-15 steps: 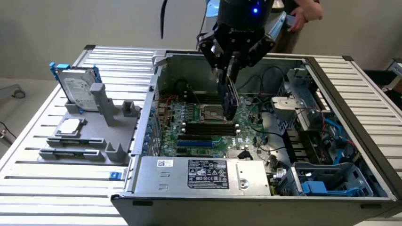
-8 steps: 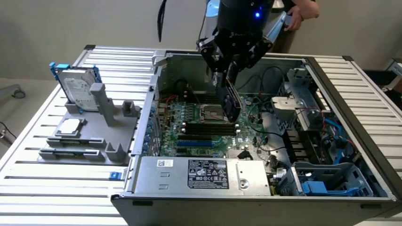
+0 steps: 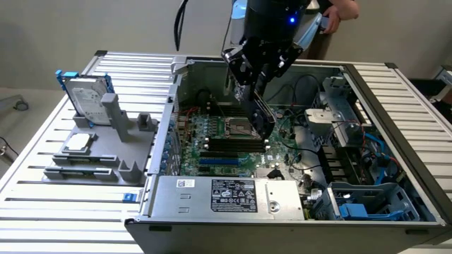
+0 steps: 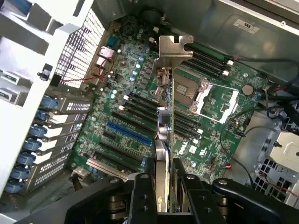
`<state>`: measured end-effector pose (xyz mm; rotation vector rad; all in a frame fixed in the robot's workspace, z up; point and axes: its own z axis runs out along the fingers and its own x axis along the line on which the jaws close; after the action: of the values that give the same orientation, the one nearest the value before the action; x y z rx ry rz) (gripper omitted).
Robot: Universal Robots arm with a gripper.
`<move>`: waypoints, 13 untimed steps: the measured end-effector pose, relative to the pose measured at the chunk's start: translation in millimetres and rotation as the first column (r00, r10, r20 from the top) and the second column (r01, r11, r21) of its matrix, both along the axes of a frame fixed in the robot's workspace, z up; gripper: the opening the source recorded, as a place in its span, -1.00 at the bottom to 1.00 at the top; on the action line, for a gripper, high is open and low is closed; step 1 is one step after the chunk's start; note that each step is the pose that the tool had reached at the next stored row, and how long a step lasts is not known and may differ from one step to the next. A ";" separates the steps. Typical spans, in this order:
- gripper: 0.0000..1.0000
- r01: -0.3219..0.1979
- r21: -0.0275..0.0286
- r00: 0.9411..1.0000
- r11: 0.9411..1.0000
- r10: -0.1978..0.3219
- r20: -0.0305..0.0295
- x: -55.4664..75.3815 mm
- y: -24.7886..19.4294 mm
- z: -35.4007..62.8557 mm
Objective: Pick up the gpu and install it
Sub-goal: 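Pick up the gpu and move the gpu toward the slot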
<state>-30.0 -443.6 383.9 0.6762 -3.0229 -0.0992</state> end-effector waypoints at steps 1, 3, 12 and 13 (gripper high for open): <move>-0.47 -0.018 0.000 1.000 1.000 0.018 0.000 0.0 0.0 -0.3; -0.47 -0.054 0.000 0.999 0.999 0.054 0.000 0.0 0.0 -0.8; -0.47 -0.216 0.000 0.976 0.976 0.216 0.004 0.1 0.0 -1.4; -0.47 -0.233 0.001 0.972 0.972 0.233 0.006 0.0 0.0 -1.5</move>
<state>-30.0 -443.6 382.4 1.0261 -2.9221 -0.0912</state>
